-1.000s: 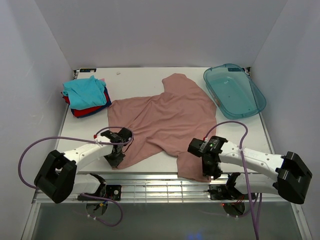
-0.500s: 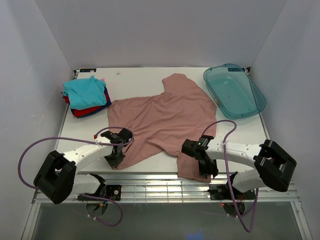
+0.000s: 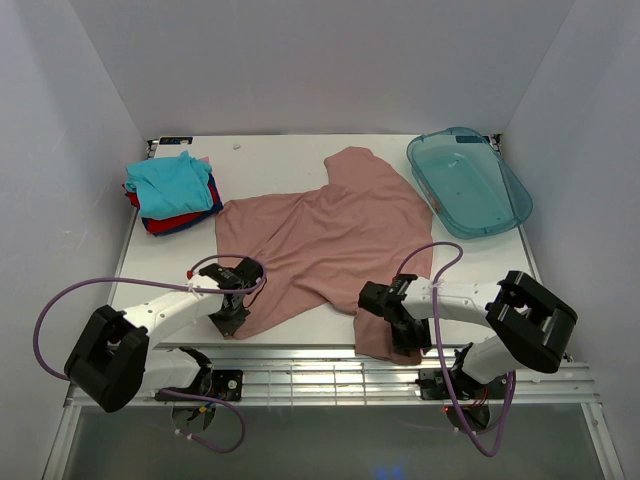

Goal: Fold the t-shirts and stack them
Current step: Flatten the tshirt out

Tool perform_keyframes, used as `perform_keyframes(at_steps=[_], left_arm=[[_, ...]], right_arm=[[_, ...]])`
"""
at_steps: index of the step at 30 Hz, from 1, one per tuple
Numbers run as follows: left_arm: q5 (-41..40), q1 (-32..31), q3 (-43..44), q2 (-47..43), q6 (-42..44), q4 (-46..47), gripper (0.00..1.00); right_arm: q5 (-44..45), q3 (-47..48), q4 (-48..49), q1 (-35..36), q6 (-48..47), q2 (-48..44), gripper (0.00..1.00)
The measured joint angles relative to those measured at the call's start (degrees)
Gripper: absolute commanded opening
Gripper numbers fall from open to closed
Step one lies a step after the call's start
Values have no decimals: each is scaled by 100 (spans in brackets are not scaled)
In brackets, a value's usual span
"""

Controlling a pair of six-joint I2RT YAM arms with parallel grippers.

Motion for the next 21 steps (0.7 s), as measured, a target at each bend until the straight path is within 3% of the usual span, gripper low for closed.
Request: perform_keyframes(at_steps=[6,12,16,21], left_arm=[[-2,0,9,4,0,-13,0],[-11,0,-2,-50,-7,-22,0],[-33,0,-4,-63,-9,-39,0],[-39,0,-4,-63,-11,-39,0]], right_arm=[[-85,-98,107,-35,-122,13,45],[-221,2,179,-55,-319,223,32],[-369,24,289,-55,-459,225,9],[-439,-70,428,-55,-492,-22,8]])
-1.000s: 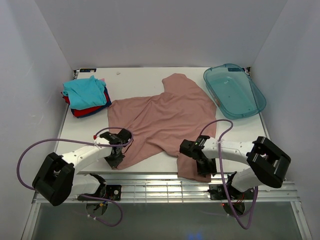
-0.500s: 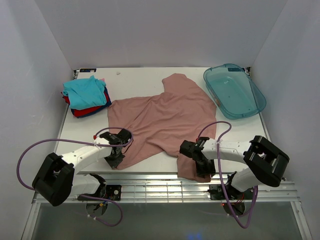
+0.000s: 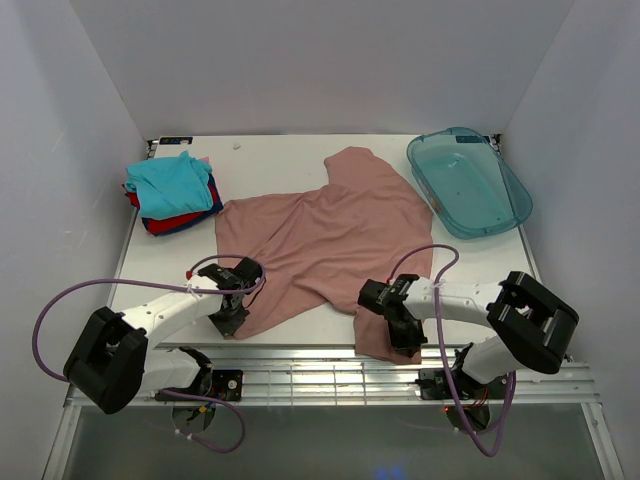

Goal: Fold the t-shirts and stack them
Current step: Flatten the tshirt out

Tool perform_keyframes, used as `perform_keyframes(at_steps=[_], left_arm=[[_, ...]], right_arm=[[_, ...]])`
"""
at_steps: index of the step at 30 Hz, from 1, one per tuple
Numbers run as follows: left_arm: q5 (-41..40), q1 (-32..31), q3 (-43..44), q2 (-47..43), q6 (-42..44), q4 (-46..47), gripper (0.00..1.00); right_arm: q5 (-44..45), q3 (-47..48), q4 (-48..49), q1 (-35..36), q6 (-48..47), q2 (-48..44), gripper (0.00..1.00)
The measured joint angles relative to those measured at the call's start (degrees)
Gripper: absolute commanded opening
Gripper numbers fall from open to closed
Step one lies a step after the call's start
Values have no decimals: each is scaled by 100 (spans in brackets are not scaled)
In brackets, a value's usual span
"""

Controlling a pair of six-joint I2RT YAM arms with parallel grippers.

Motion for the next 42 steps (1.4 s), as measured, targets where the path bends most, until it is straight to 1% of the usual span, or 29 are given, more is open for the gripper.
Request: perform_keyframes(at_steps=[5,6,7,8,9,10,12,14,19,22,24,32,35,36,37,39,40,41,42], left_arm=[[-2,0,0,0,-2,0,0],[-2,0,0,0,-2,0,0],[-2,0,0,0,-2,0,0],[-2,0,0,0,-4,0,0],[-2,0,0,0,-4,0,0],[0,0,0,0,-9,0,0],[-2,0,0,0,-17,0,0],[-2,0,-2,-4,-17,0,0],[-2,0,-9,-33,-22,-2,0],[-2,0,-15,-48,-33,-2,0],[-2,0,-15,-48,-37,-2,0],[-9,0,-2,-22,-37,-7,0],[-9,0,11,4,-37,-13,0],[-11,0,17,13,-37,-17,0],[-11,0,20,24,-37,-20,0],[-11,0,31,44,-37,-22,0],[-11,0,31,48,-37,-22,0],[-13,0,31,50,-37,-22,0],[-13,0,33,50,-37,-22,0]], right_arm=[[105,20,-76,9,50,-94,8],[181,98,-168,11,70,-105,10],[282,249,-321,11,96,-118,16],[433,450,-503,11,127,-136,31],[595,680,-651,-2,179,-166,37],[743,896,-756,-31,205,-201,46],[933,1178,-787,-142,208,-289,50],[1049,1217,-728,-369,131,-398,51],[1014,691,-511,-1078,-127,-531,51],[872,328,-372,-1445,-273,-601,51],[761,181,-278,-1561,-363,-651,51],[330,42,39,-1655,-697,-807,47],[85,-37,181,-1655,-719,-927,44],[17,-59,214,-1655,-717,-955,41],[-48,-81,245,-1655,-719,-984,35],[-186,-127,337,-1655,-719,-1032,26],[-258,-153,382,-1650,-713,-1056,13],[-332,-181,433,-1650,-726,-1084,8],[-411,-208,472,-1646,-706,-1117,8]])
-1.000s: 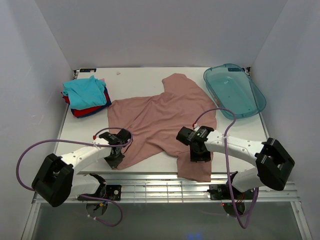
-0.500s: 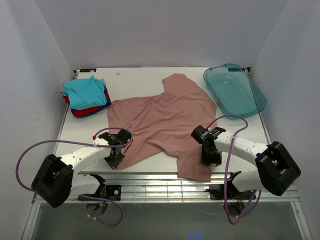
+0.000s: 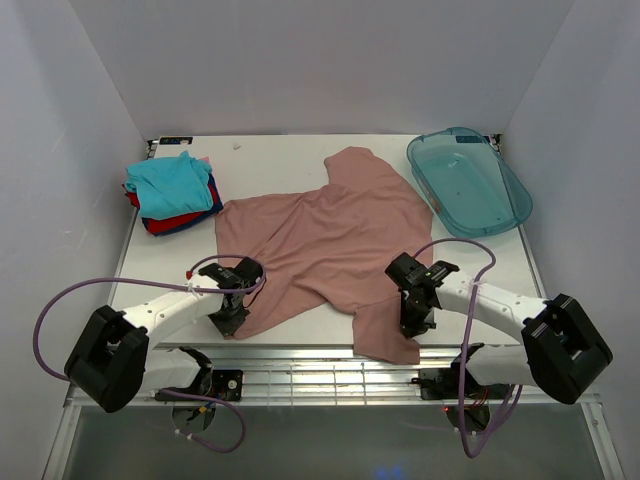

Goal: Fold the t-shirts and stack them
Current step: Flatten the tshirt out, then fold the tshirt

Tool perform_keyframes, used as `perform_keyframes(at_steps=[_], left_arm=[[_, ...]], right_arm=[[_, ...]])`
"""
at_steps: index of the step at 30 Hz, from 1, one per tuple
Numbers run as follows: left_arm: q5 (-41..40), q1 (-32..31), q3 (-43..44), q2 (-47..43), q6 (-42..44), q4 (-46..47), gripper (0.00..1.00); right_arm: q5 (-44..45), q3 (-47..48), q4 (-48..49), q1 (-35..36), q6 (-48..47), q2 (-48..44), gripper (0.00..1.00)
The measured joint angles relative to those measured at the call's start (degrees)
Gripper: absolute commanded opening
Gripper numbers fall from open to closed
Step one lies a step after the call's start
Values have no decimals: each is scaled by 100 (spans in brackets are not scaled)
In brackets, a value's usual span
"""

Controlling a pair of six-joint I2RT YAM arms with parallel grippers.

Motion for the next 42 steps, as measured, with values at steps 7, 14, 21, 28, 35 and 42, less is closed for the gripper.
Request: perform_keyframes(at_steps=[7,14,21,28,35,42], left_arm=[[-28,0,74,37,24,-68,0],[-258,0,791,-74,39,-533,0],[-459,0,1340,-496,17,-988,0],[-671,0,1869,-619,-11,-1510,0],[-817,4,2356,-693,-48,-1694,0],[-610,4,2293,-1233,-85,-1720,0]], right_arm=[[39,48,-330,127,59,-85,8],[387,911,-1331,153,173,-492,8],[564,1143,-1794,153,243,-730,8],[901,1746,-2315,149,308,-717,8],[1331,3217,-2575,-52,111,-74,8],[1491,4046,-2715,-160,-170,186,8]])
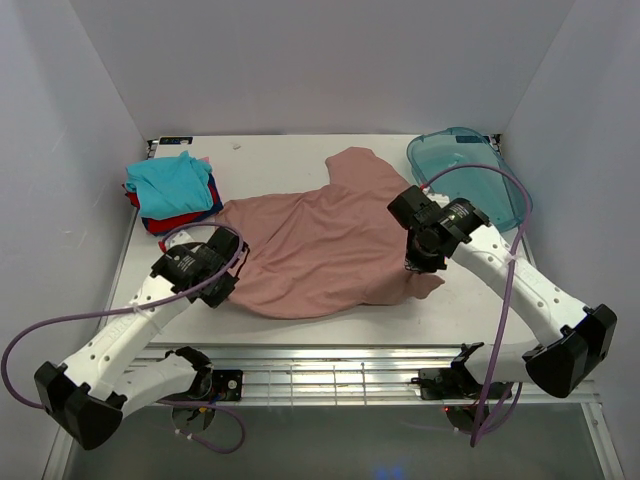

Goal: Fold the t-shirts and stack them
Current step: Fold the tshirt

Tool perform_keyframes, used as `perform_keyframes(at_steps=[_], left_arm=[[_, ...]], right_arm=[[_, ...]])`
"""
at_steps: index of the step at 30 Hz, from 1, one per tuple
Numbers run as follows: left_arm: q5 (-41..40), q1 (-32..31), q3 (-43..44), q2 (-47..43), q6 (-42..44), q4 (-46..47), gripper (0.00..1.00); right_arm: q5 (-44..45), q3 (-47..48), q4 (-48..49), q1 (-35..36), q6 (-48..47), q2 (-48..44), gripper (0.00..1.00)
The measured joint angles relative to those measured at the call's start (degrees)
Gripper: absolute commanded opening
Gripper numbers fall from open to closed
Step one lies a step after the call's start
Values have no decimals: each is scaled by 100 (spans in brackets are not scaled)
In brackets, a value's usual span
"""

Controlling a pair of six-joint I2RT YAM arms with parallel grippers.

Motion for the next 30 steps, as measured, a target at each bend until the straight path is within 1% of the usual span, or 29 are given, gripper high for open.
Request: perform_keyframes(at_steps=[4,8,12,16,24,27,30], left_arm=[[249,0,-431,-428,-52,2,0],[487,0,-885,-752,-70,-61,0],[636,0,-942,-859,-59,-81,0],[752,0,-940,-833,-33,-81,0],[866,0,-901,-767,-15,-68,0],[820,0,-826,-664,-31,-90,0],[667,2,-538,-350,9,-83,0]], right_arm=[[-85,-216,-31,0,-22,-98,8],[-267,-647,-116,0,-11,-538,8],[-509,-925,-175,0,44,-1032,8],[-715,-955,-216,9,87,-1178,8],[-925,-927,-225,122,177,-1049,8],[-822,-710,-291,125,151,-713,8],[-627,-267,-284,83,33,-197,8]])
